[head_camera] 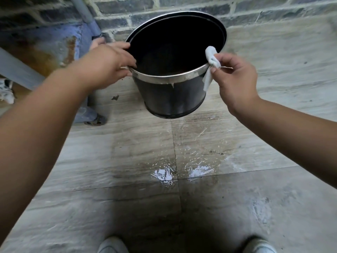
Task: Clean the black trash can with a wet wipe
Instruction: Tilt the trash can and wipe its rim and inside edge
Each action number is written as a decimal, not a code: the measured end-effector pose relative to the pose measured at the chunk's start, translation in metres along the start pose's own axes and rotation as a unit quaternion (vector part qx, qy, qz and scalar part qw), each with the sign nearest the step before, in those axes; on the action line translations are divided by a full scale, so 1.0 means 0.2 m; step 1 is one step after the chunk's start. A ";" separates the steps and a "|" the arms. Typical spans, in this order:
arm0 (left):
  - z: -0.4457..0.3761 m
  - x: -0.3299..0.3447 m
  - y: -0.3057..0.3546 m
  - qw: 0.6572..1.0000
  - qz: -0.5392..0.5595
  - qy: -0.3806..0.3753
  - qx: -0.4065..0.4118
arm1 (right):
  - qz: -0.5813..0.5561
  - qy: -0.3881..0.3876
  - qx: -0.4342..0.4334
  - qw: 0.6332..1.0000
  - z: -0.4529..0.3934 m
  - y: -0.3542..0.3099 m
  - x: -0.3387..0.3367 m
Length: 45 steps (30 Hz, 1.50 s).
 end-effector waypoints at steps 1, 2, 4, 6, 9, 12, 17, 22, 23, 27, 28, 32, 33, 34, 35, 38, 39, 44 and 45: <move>0.00 0.01 0.00 1.000 0.016 0.012 0.006 | 0.006 0.003 0.001 1.000 0.00 0.00 0.00; -0.01 0.01 0.01 0.999 0.027 0.014 0.012 | 0.008 0.006 0.002 1.000 -0.01 0.00 0.01; -0.01 0.01 0.04 0.998 -0.012 0.017 0.056 | 0.002 0.007 0.000 1.000 0.00 0.00 0.04; 0.01 0.03 0.08 0.994 -0.060 0.016 0.090 | 0.006 0.004 -0.011 1.000 0.01 0.00 0.06; 0.03 0.09 0.21 0.991 -0.068 0.020 0.110 | 0.022 0.018 -0.022 0.999 0.03 0.00 0.08; 0.05 0.16 0.32 0.994 -0.064 0.017 0.092 | 0.029 0.029 -0.011 0.999 0.04 0.00 0.09; 0.06 0.24 0.47 0.996 -0.052 0.052 0.051 | 0.022 0.012 0.025 0.999 0.11 0.01 0.15; 0.03 0.17 0.36 0.996 -0.002 -0.045 0.082 | 0.004 -0.052 0.006 0.999 0.25 0.00 0.25; 0.03 0.12 0.29 0.994 0.003 -0.075 0.079 | -0.001 -0.070 0.009 0.998 0.28 -0.01 0.27; 0.06 0.04 0.12 0.996 -0.017 -0.042 0.082 | -0.028 -0.092 0.036 0.995 0.31 -0.04 0.30; 0.06 0.04 0.13 0.994 -0.027 -0.028 0.103 | -0.031 -0.093 0.042 0.994 0.31 -0.04 0.30; 0.08 0.04 0.18 0.987 -0.055 0.004 0.153 | -0.076 -0.097 0.097 0.988 0.30 0.02 0.27; 0.08 0.05 0.19 0.985 -0.060 0.011 0.160 | -0.088 -0.096 0.123 0.984 0.30 0.05 0.27; 0.09 0.06 0.20 0.983 -0.066 0.017 0.169 | -0.099 -0.097 0.150 0.979 0.31 0.08 0.27; 0.09 0.07 0.23 0.982 -0.069 0.020 0.175 | -0.107 -0.103 0.178 0.973 0.32 0.12 0.27; 0.10 0.13 0.31 0.983 -0.050 0.009 0.176 | -0.094 -0.135 0.250 0.954 0.38 0.21 0.31; 0.10 0.15 0.33 0.985 -0.038 0.010 0.170 | -0.089 -0.141 0.271 0.948 0.39 0.23 0.33; 0.10 0.22 0.41 0.990 -0.023 0.024 0.138 | -0.185 -0.118 0.349 0.911 0.39 0.17 0.35; 0.10 0.22 0.42 0.991 -0.020 0.023 0.129 | -0.209 -0.112 0.350 0.906 0.38 0.14 0.33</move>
Point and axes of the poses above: each hand's wrist, its own z-axis away from the middle knuckle, its own x-axis out of the palm, y = z × x, the point moved 1 cm from there along -z, towards the middle knuckle, and after that the axes turned 15 degrees about z, right-handed, at the moved point
